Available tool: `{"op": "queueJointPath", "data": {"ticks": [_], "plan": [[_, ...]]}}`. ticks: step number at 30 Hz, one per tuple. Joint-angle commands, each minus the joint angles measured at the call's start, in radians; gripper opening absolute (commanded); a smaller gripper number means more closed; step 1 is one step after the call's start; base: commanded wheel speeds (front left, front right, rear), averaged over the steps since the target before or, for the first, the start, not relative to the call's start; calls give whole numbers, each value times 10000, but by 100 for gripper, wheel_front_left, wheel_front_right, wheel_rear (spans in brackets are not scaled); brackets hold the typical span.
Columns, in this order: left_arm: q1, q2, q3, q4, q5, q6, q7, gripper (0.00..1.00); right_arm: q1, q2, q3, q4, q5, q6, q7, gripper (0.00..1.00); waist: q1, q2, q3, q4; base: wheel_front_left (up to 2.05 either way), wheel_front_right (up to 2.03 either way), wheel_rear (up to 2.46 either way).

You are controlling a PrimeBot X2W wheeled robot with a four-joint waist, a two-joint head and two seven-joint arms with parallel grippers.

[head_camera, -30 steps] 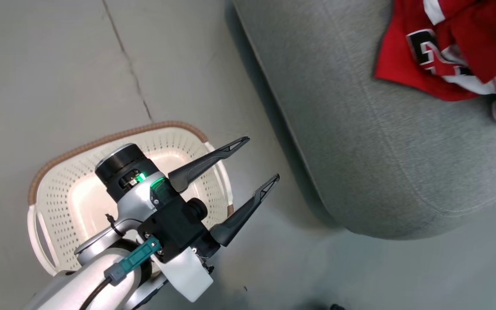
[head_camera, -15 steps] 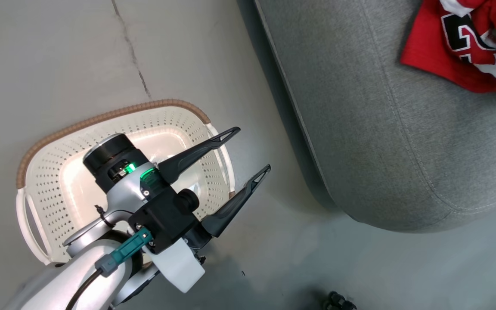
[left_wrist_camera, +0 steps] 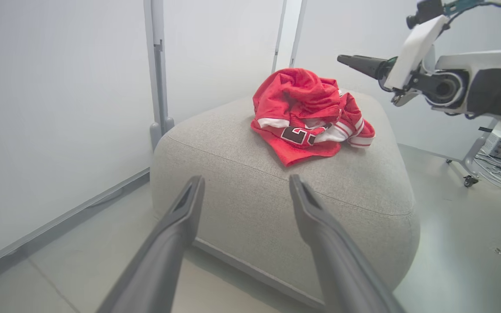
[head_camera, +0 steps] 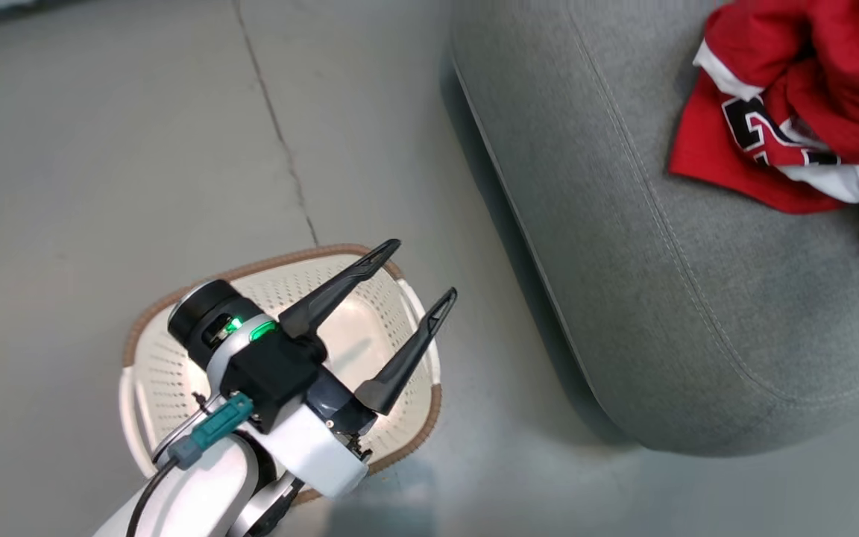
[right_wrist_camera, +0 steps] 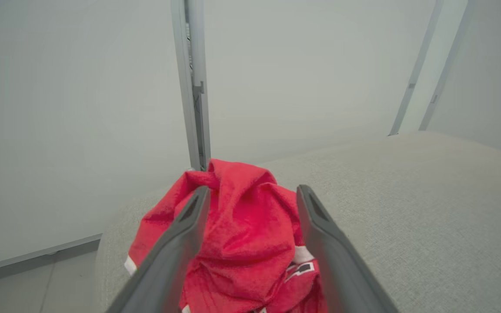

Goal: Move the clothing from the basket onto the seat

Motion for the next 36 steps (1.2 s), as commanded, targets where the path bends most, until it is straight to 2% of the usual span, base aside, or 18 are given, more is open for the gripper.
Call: {"op": "queueJointPath", "data": {"ticks": [1,9,14,19,25,36], "plan": [[226,-101,140,184,-211,167,-208,100,432,115,-220,-387,-151,2,-16,100,0,0,-715,495,0,0,0],[775,-430,903,939,-809,869,-914,100,2436,1219,-690,-2921,-1027,2,42,100,0,0,-1709,1510,0,0,0],[1210,-545,1670,1223,-1155,1426,-1195,100,3651,1861,-442,-4545,-1312,2,444,100,0,0,-2132,2056,0,0,0],[1702,-688,2371,1363,-1437,1804,-1315,100,4619,2124,-28,-5675,-1582,2,1020,100,0,0,-2531,2467,0,0,0],[2401,-867,3247,1414,-1622,2117,-1380,100,5509,2182,552,-6345,-1385,2,1393,100,0,0,-3036,2816,0,0,0],[3895,-1282,4268,1355,-1331,2212,-1384,100,6982,2183,787,-6596,-1320,2,1905,100,0,0,-4065,3398,0,0,0]]}}
